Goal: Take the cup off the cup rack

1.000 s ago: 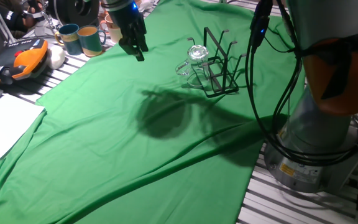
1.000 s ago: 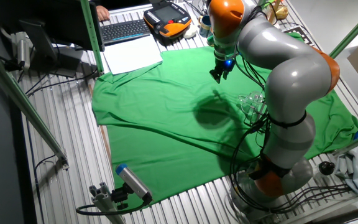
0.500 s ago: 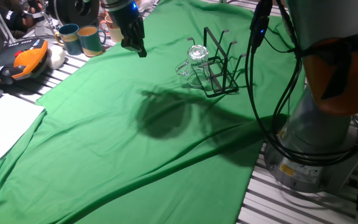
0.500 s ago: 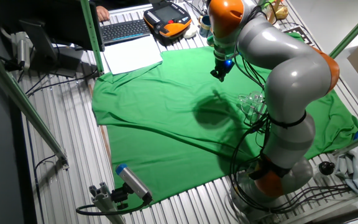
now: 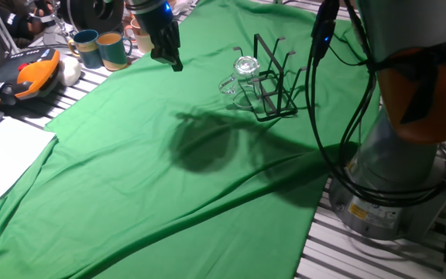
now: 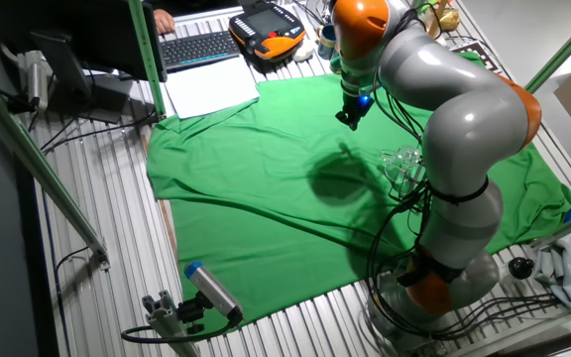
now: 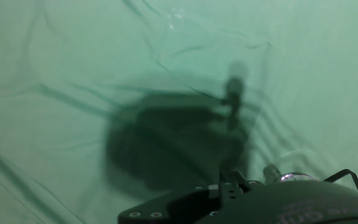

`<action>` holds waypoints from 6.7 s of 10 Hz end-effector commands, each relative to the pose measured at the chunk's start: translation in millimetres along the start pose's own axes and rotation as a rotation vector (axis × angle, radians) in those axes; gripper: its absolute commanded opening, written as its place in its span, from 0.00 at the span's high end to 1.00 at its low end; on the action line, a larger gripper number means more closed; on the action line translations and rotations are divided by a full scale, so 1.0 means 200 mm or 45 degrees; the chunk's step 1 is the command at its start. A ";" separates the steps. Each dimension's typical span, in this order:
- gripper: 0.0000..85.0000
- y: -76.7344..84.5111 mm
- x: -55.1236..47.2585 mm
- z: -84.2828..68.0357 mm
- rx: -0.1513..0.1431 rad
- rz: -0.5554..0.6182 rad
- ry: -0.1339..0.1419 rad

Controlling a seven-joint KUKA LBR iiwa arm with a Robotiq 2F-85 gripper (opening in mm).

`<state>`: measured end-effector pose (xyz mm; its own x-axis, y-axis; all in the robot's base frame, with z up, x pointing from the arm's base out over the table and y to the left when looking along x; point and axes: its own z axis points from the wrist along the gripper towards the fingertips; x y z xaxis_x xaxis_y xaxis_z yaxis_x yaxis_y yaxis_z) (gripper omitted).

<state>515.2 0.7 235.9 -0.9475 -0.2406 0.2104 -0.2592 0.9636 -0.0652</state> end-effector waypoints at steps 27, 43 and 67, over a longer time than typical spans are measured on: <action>0.60 -0.49 0.26 0.27 0.089 -0.184 -0.172; 0.60 -0.47 0.19 0.41 0.066 -0.120 -0.034; 1.00 -0.55 0.26 0.59 0.036 -0.224 -0.047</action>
<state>474.5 -131.4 135.6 -0.8933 -0.4101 0.1839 -0.4262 0.9028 -0.0570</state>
